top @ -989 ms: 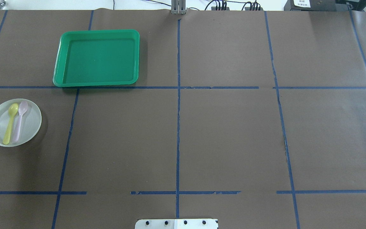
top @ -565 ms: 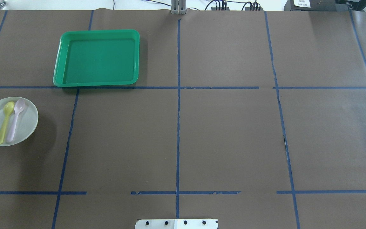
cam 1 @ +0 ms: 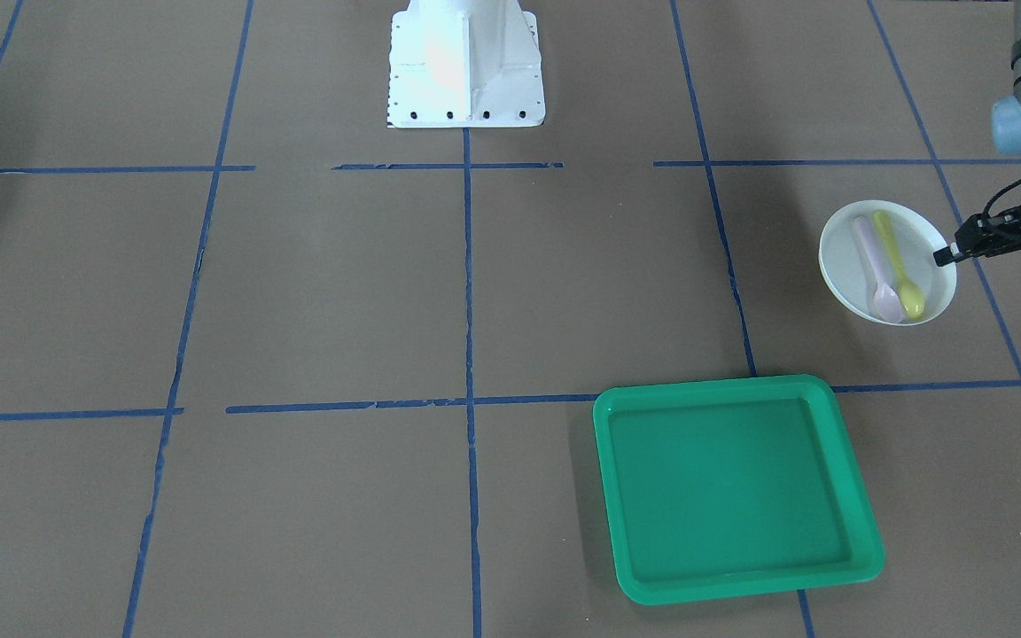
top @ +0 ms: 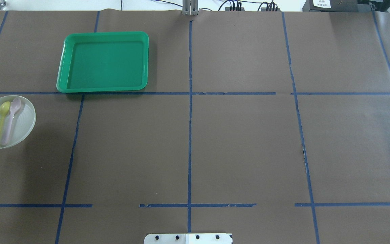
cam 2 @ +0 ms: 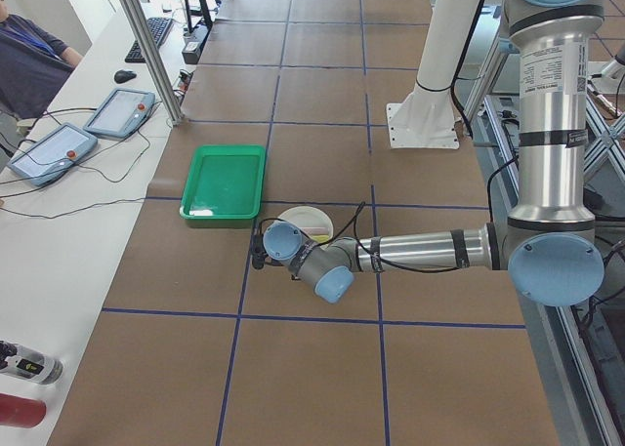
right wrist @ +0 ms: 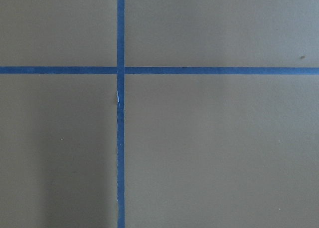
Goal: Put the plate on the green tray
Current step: 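Lift the plate with the left gripper and carry it onto the green tray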
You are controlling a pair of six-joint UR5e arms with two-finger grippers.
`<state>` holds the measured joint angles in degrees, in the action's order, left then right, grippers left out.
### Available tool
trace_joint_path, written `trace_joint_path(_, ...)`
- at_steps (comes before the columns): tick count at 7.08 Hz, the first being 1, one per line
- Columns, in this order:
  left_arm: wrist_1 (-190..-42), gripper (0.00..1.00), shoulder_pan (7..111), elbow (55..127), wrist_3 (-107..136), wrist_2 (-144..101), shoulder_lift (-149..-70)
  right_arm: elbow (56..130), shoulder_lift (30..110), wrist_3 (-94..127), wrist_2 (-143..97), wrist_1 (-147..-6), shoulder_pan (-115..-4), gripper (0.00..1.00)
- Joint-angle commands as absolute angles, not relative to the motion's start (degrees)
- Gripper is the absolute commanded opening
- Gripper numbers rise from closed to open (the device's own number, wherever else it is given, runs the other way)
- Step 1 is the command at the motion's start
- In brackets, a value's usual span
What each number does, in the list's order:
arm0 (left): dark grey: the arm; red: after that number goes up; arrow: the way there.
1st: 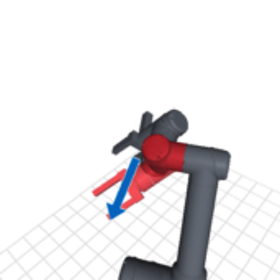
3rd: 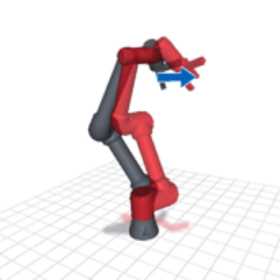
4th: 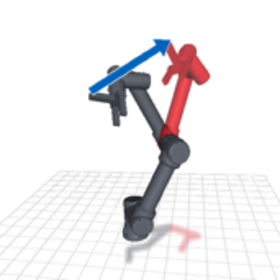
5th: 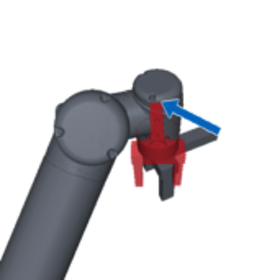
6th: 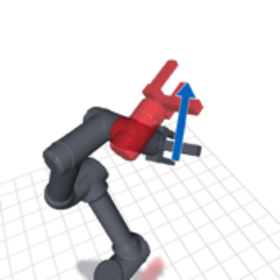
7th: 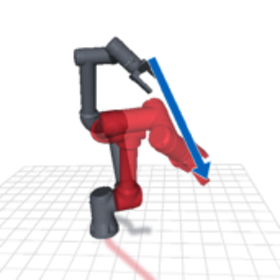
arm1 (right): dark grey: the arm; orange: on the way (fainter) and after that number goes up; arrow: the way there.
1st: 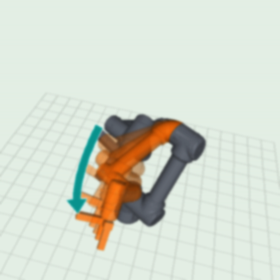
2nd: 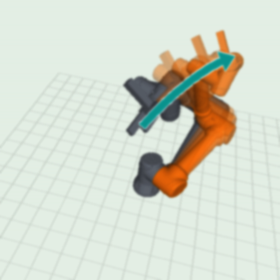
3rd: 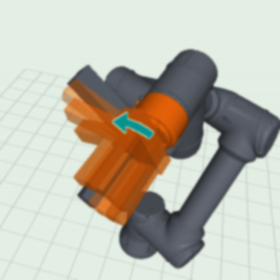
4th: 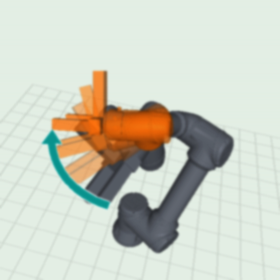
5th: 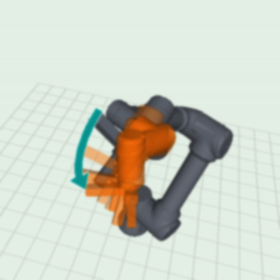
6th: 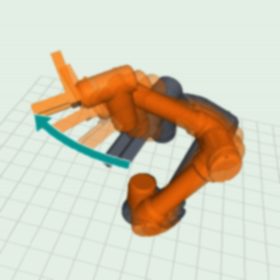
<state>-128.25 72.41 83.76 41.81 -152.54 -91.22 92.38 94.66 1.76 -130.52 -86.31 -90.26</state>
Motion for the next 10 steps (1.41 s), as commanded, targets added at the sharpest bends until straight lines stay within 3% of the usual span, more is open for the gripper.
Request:
trace_joint_path(1, -123.1, 0.0, 71.9, 82.4, 52.3, -150.1, -102.2, 92.4, 94.7, 1.8, -130.5, -86.3, -90.3, 1.0)
trace_joint_path(5, -125.0, 0.0, 65.1, 70.3, 63.6, -137.8, -116.8, 92.4, 94.7, 1.8, -130.5, -86.3, -90.3, 1.0)
trace_joint_path(10, -144.1, 0.0, 59.0, 58.4, 86.4, -132.1, -121.8, 92.4, 94.7, 1.8, -130.5, -86.3, -90.3, 1.0)
